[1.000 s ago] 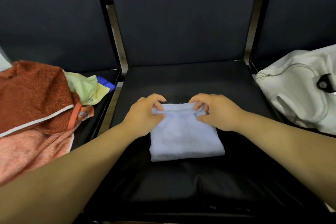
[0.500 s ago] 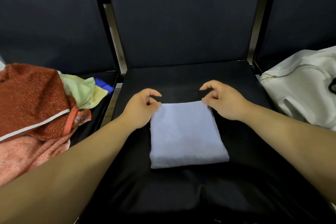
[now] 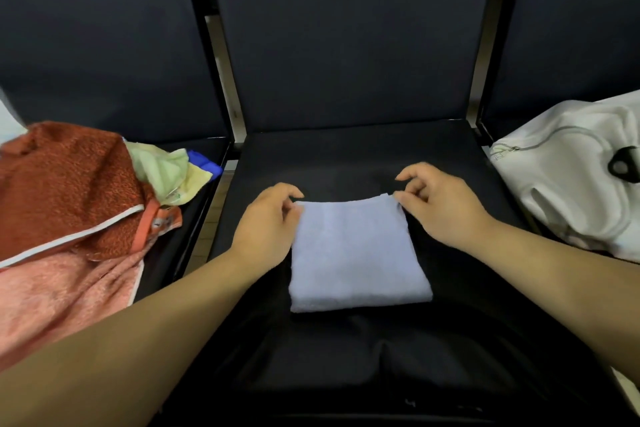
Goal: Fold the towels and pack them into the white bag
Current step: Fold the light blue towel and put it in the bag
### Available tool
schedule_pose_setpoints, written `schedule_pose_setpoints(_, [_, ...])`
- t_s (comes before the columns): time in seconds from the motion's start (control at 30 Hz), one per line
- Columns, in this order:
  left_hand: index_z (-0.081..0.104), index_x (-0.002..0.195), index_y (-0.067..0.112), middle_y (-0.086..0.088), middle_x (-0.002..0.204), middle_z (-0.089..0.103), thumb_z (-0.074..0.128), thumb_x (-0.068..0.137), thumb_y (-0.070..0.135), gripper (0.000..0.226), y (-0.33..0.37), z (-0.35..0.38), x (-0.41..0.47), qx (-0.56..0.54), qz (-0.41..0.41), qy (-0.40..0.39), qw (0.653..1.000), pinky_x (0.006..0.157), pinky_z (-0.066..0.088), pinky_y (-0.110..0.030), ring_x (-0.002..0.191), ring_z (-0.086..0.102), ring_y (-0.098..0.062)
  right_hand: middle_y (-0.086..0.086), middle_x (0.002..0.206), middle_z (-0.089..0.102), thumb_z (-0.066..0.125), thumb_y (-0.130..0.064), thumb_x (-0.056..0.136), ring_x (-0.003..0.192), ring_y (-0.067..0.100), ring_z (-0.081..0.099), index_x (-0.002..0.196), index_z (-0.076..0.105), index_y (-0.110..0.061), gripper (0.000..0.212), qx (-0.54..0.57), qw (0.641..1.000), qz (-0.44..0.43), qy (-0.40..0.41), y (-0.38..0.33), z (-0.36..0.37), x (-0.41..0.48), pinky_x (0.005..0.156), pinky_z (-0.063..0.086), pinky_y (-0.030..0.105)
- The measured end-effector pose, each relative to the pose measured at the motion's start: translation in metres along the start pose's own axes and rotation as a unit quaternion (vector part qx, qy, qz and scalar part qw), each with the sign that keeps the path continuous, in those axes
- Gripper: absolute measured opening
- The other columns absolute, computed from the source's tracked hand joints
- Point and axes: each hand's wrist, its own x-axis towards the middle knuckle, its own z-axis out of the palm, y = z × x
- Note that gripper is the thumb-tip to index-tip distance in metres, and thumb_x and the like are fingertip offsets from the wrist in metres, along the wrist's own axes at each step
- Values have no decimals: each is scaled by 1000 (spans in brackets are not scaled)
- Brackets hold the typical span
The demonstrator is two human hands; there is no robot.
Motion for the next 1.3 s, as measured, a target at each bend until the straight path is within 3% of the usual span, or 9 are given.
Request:
schedule_pose_setpoints(0.13, [61, 113, 36, 13, 89, 63, 64, 96, 27, 19, 4, -8, -46, -15, 77, -144, 986, 76, 49, -22, 82, 59, -3, -15, 88, 67, 79, -32, 85, 79, 8, 65, 105, 60, -42, 30, 21, 989, -81, -118, -18, 2, -43, 75, 54, 24])
schedule_pose_setpoints(0.27, [55, 131, 39, 22, 123, 60, 60, 93, 50, 40, -4, -12, -76, 60, 148, -230, 960, 101, 46, -27, 115, 52, 1, -27, 109, 63, 77, -48, 81, 108, -7, 55, 125, 53, -47, 50, -78, 963, -105, -236, -13, 6, -80, 90, 43, 11])
schedule_pose_setpoints(0.4, [40, 147, 41, 22, 147, 46, 67, 89, 55, 65, -7, -21, -92, 89, 131, -261, 952, 114, 34, -26, 135, 40, -3, -27, 114, 65, 72, -43, 89, 109, -3, 58, 136, 52, -46, 51, -81, 979, -65, -178, -3, 15, -100, 97, 46, 20])
schedule_pose_setpoints(0.63, [34, 145, 49, 27, 136, 53, 73, 88, 46, 69, -4, -28, -107, 22, 88, -284, 955, 104, 38, -23, 124, 48, 0, -10, 84, 76, 81, -28, 85, 83, 8, 69, 112, 67, -39, 32, 103, 963, 75, -239, -19, -6, -98, 87, 53, 26])
schedule_pose_setpoints(0.8, [41, 137, 48, 19, 117, 57, 64, 97, 33, 49, 2, -26, -110, -42, 70, -217, 973, 84, 44, -18, 106, 58, -5, -6, 80, 57, 76, -21, 89, 69, 6, 53, 112, 71, -32, 26, 198, 934, 158, -251, -25, -17, -95, 59, 43, 16])
schedule_pose_setpoints(0.9, [41, 138, 41, 10, 113, 62, 58, 100, 26, 44, 4, -25, -103, -113, 27, -196, 974, 87, 49, -24, 103, 62, -8, -7, 81, 61, 76, -26, 88, 73, 7, 56, 112, 72, -33, 25, 235, 931, 146, -239, -25, -19, -95, 67, 46, 20])
schedule_pose_setpoints(0.97, [39, 139, 39, 4, 115, 63, 55, 101, 25, 44, 3, -25, -99, -122, 11, -194, 973, 91, 51, -29, 104, 63, -11, -4, 102, 71, 84, -34, 75, 95, 11, 68, 119, 67, -37, 47, 230, 926, 126, -273, -23, -23, -96, 87, 52, 26])
schedule_pose_setpoints(1.07, [35, 142, 37, 3, 118, 63, 54, 102, 24, 45, 1, -22, -94, -130, -5, -189, 973, 89, 49, -23, 106, 62, -11, -6, 110, 75, 85, -12, 76, 104, 11, 71, 132, 54, -39, 69, 166, 933, 96, -305, -21, -24, -95, 94, 54, 28])
schedule_pose_setpoints(1.3, [35, 140, 44, 2, 98, 65, 56, 101, 31, 46, -4, -16, -84, -119, -17, -150, 981, 81, 52, -29, 91, 66, -14, -6, 107, 76, 77, -26, 89, 103, 10, 71, 128, 57, -41, 46, 156, 959, 89, -218, -13, -18, -82, 100, 53, 33])
